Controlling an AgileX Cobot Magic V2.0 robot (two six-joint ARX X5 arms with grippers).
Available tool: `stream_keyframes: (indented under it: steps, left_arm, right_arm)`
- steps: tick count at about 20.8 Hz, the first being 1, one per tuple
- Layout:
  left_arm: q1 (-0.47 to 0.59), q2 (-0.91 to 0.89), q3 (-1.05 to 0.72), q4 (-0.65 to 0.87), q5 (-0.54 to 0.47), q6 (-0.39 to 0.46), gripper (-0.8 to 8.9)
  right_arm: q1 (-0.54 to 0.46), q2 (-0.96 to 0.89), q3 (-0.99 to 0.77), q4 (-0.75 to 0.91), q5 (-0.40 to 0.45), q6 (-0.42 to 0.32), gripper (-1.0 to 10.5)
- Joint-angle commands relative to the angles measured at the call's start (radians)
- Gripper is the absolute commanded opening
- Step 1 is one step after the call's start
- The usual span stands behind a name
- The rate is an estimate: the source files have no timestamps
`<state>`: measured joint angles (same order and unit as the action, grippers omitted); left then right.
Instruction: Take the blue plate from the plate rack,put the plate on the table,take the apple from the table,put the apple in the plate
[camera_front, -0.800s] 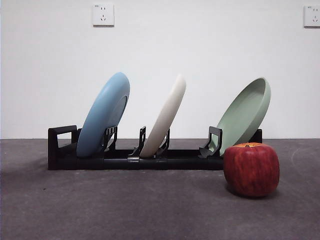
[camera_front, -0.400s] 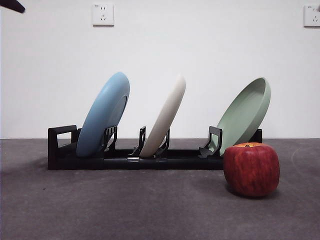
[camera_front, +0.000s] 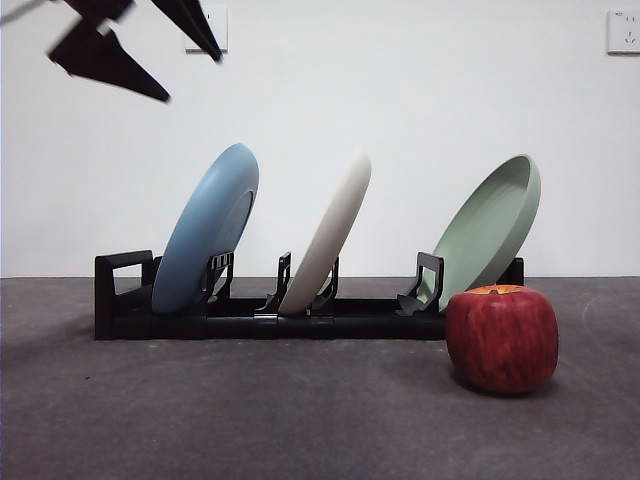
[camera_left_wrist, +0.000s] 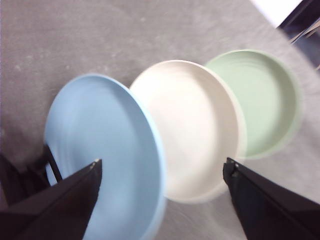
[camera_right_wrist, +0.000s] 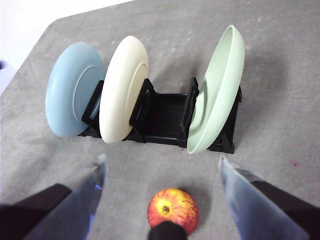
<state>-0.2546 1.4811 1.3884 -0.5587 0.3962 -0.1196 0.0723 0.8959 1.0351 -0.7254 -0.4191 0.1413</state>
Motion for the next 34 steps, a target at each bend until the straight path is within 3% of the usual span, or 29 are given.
stream_keyframes:
  steps: [1, 8, 9, 11, 13, 18, 22, 26, 29, 31, 34]
  left_arm:
    - [-0.024, 0.089, 0.045, 0.009, -0.03, 0.017, 4.07]
    - [-0.068, 0.224, 0.056, 0.042, -0.041, 0.018, 4.03]
    - [-0.072, 0.234, 0.056, 0.042, -0.058, 0.018, 3.67]
    - [-0.073, 0.238, 0.056, 0.042, -0.061, 0.024, 1.4]
    - [-0.074, 0.238, 0.056, 0.043, -0.051, 0.048, -0.16]
    - [-0.074, 0.237, 0.098, 0.015, -0.043, 0.046, -0.09]
    - [-0.08, 0.237, 0.27, -0.119, -0.014, 0.056, -0.09]
    - [-0.101, 0.231, 0.496, -0.341, 0.001, 0.117, -0.09]
    - [-0.143, 0.185, 0.575, -0.497, -0.006, 0.218, -0.09]
    - [-0.187, 0.13, 0.575, -0.573, -0.085, 0.282, -0.09]
    - [-0.264, 0.046, 0.575, -0.653, -0.217, 0.299, -0.09]
  right_arm:
    - [0.001, 0.001, 0.003, 0.006, -0.001, -0.008, 3.8]
    - [0.001, 0.001, 0.003, 0.006, 0.0, -0.008, 3.8]
    - [0.001, 0.001, 0.003, 0.006, 0.0, -0.008, 3.8]
    - [0.001, 0.001, 0.003, 0.005, 0.0, -0.008, 3.8]
    - [0.001, 0.001, 0.003, 0.005, 0.0, -0.008, 3.8]
    - [0.001, 0.001, 0.003, 0.006, 0.002, -0.008, 3.8]
    - [0.001, 0.001, 0.003, 0.006, 0.002, -0.008, 3.8]
    - [0.001, 0.001, 0.003, 0.006, 0.002, -0.008, 3.8]
    - [0.001, 0.001, 0.003, 0.006, -0.001, -0.008, 3.8]
    - [0.001, 0.001, 0.003, 0.006, -0.002, -0.008, 3.8]
    - [0.001, 0.001, 0.003, 0.005, -0.001, -0.008, 3.8]
